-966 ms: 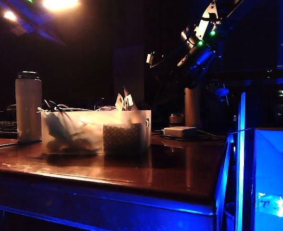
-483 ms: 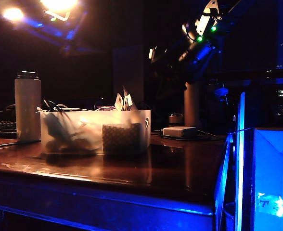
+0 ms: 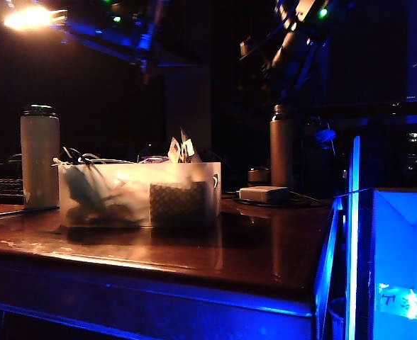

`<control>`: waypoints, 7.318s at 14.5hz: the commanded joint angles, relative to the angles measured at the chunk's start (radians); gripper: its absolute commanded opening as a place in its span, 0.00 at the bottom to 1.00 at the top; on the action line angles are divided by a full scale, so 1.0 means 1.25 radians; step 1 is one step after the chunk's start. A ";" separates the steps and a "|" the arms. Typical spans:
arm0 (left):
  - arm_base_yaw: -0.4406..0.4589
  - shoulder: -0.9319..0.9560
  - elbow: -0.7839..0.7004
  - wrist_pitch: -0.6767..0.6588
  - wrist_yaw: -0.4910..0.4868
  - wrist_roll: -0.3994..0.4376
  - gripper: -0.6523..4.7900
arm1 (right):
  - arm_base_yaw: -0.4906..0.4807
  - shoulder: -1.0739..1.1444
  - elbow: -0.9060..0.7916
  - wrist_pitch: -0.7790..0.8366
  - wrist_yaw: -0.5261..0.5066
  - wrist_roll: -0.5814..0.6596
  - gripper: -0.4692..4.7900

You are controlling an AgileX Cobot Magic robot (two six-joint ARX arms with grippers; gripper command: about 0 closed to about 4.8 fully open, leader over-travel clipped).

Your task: Pick up the kiwi and place it into the translucent box.

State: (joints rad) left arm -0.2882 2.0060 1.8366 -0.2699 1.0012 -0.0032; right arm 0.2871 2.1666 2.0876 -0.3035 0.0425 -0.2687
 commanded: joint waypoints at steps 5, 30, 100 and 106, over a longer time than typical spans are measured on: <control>0.000 0.000 0.015 0.000 -0.717 -0.017 0.11 | 0.001 -0.010 0.003 -0.023 -0.060 0.005 0.09; 0.116 -0.234 0.045 -0.261 -0.682 0.044 0.11 | 0.056 0.133 0.002 -0.245 -0.338 -0.085 0.09; 0.116 -0.234 0.043 -0.341 -0.579 0.041 0.11 | 0.126 0.287 0.121 -0.076 -0.391 -0.410 0.51; 0.116 -0.234 0.044 -0.352 -0.579 0.042 0.11 | 0.119 0.262 0.125 -0.029 -0.389 -0.349 0.52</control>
State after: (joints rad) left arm -0.1436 1.7195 1.8893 -0.7166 0.2733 0.0513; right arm 0.4370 2.5175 2.2375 -0.3561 -0.4324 -0.7151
